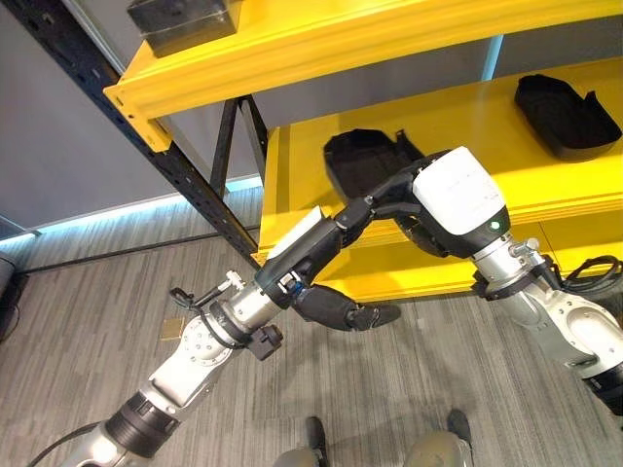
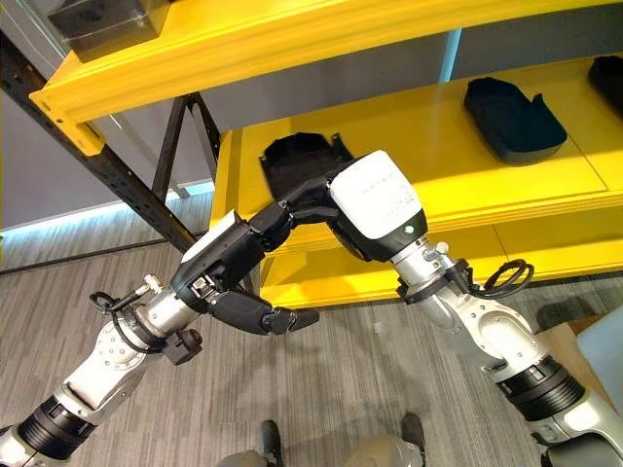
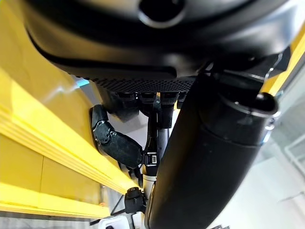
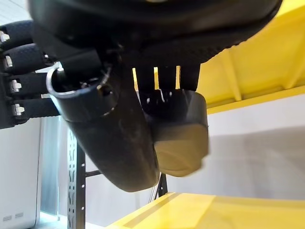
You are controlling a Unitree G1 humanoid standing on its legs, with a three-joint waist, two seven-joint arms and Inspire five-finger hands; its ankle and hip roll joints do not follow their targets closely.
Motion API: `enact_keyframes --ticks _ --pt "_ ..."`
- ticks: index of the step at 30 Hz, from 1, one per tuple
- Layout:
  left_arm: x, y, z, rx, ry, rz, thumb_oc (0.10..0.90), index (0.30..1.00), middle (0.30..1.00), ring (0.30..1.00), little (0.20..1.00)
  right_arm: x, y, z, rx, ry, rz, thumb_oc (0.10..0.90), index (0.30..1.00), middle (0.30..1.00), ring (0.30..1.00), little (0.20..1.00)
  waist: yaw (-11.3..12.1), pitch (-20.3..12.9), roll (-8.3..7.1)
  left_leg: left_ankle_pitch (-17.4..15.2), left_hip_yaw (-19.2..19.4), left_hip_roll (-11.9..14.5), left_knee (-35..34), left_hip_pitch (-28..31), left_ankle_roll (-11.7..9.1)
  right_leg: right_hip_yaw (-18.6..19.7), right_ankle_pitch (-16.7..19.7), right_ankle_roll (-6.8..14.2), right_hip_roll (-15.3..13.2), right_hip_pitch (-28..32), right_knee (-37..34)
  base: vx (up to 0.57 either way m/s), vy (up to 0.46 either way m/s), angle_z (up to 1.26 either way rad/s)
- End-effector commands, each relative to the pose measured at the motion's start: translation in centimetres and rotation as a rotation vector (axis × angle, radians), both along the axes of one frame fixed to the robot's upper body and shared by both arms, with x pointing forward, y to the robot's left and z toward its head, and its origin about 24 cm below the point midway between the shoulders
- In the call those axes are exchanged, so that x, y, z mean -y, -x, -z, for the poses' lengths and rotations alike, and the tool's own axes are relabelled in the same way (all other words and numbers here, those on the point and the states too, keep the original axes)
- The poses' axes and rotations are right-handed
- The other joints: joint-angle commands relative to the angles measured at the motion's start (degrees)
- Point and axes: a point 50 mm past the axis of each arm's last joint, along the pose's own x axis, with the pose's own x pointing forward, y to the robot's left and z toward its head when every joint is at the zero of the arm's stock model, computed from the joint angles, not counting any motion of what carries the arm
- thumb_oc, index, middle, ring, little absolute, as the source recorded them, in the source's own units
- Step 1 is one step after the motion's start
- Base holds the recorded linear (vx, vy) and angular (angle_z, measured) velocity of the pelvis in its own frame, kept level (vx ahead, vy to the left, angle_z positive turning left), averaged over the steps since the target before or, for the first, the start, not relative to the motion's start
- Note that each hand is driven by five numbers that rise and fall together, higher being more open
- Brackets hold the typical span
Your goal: Move parts from the plastic box to the shelf.
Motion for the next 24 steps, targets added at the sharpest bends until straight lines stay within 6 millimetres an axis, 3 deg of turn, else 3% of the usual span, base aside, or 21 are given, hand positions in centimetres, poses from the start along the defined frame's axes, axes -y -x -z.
enact_keyframes --ticks 1,5,10,12,16,19,20,21,22,24 --pt "0.1 0.9 -3.3 0.127 0.162 0.062 0.9 1.0 1.0 1.0 1.0 -1.7 0.2 -5.2 0.25 -0.056 -0.062 0.4 0.3 0.3 0.3 0.3 -0.91 -7.98 -0.73 -6.51 -0.12 2.06 0.06 1.86 3.07 -1.65 -4.35 -7.79 8.18 -0.34 1.07 0.07 -0.127 -0.03" --pt "-0.1 1.2 -2.8 0.104 0.148 0.07 0.9 1.0 1.0 1.0 1.0 -1.5 -0.5 -5.4 0.24 -0.045 -0.001 0.4 0.3 0.3 0.3 0.3 0.5 -7.9 -2.03 -5.96 -0.19 3.06 -0.08 1.74 2.39 -2.69 -3.89 -8.02 8.79 0.95 -0.77 0.02 -0.091 -0.02" --pt "-0.3 1.5 -2.6 0.097 0.16 0.07 0.9 1.0 1.0 1.0 1.0 -0.9 -1.1 -5.4 0.232 -0.031 0.035 0.4 0.3 0.3 0.3 0.3 1.06 -7.66 -2.6 -5.93 0.16 3.25 0.58 1.95 2.04 -3.11 -2.71 -8.01 8.91 2.04 -2.81 0.03 0.045 0.02" --pt "-0.2 1.4 -2.4 0.096 0.14 0.069 0.9 1.0 1.0 1.0 1.0 -0.5 -1.8 -5.5 0.228 -0.042 0.055 0.4 0.3 0.3 0.3 0.3 1.34 -7.65 -3.35 -6.91 0.67 2.43 1.26 2.49 2.61 -2.9 -1.04 -7.13 8.31 2.52 -4.26 0.08 0.291 -0.01" --pt "-0.1 1.1 -2.2 0.058 0.149 0.1 0.9 1.0 1.0 1.0 1.0 0.6 -2.2 -5.3 0.222 -0.08 0.108 0.4 0.3 0.3 0.3 0.3 1.51 -7.56 -4.11 -8.78 0.25 1.27 3.66 1.78 4.0 -2.86 -2.65 -6.88 7.96 2.5 -0.85 0.08 0.247 -0.01" --pt "0.5 0.8 -2.5 0.052 0.16 0.139 0.9 1.0 1.0 1.0 1.0 1.6 -2.3 -5.0 0.226 -0.098 0.148 0.4 0.3 0.3 0.3 0.3 1.79 -5.86 -4.02 -9.34 -0.94 0.5 6.69 -0.26 5.86 -4.45 -4.04 -7.75 6.44 -1.48 11.7 -0.02 0.189 0.02" --pt "0.8 0.8 -2.5 0.052 0.16 0.143 0.9 1.0 1.0 1.0 1.0 1.9 -2.4 -4.7 0.227 -0.1 0.152 0.4 0.3 0.3 0.3 0.3 1.87 -4.74 -4.07 -9.71 -1.46 0.02 7.15 -0.22 6.58 -4.62 -2.76 -7.81 5.59 -4.19 17.74 0.01 0.125 0.07" --pt "0.8 0.7 -2.5 0.053 0.158 0.144 0.9 1.0 1.0 1.0 1.0 2.0 -2.5 -4.6 0.224 -0.103 0.154 0.4 0.3 0.3 0.3 0.3 1.91 -4.26 -4.29 -9.83 -1.41 -0.25 7.14 0.12 6.85 -4.37 -1.67 -7.65 5.25 -5.49 19.46 0.04 0.039 0.0" --pt "0.9 0.7 -2.4 0.053 0.154 0.141 0.9 1.0 1.0 1.0 1.0 2.0 -2.7 -4.5 0.222 -0.11 0.151 0.4 0.3 0.3 0.3 0.3 1.93 -3.73 -4.72 -9.9 -1.12 -0.66 6.78 0.75 6.88 -3.83 -0.59 -7.34 5.08 -7.16 19.36 0.06 -0.077 -0.13" --pt "0.9 0.7 -2.4 0.061 0.156 0.112 0.9 1.0 1.0 1.0 1.0 1.4 -3.0 -4.9 0.226 -0.121 0.13 0.4 0.3 0.3 0.3 0.3 0.81 -2.87 -5.63 -10.75 -1.51 -0.99 4.16 2.89 6.17 -0.59 2.43 -5.95 6.79 -10.58 9.42 0.07 -0.217 -0.48"
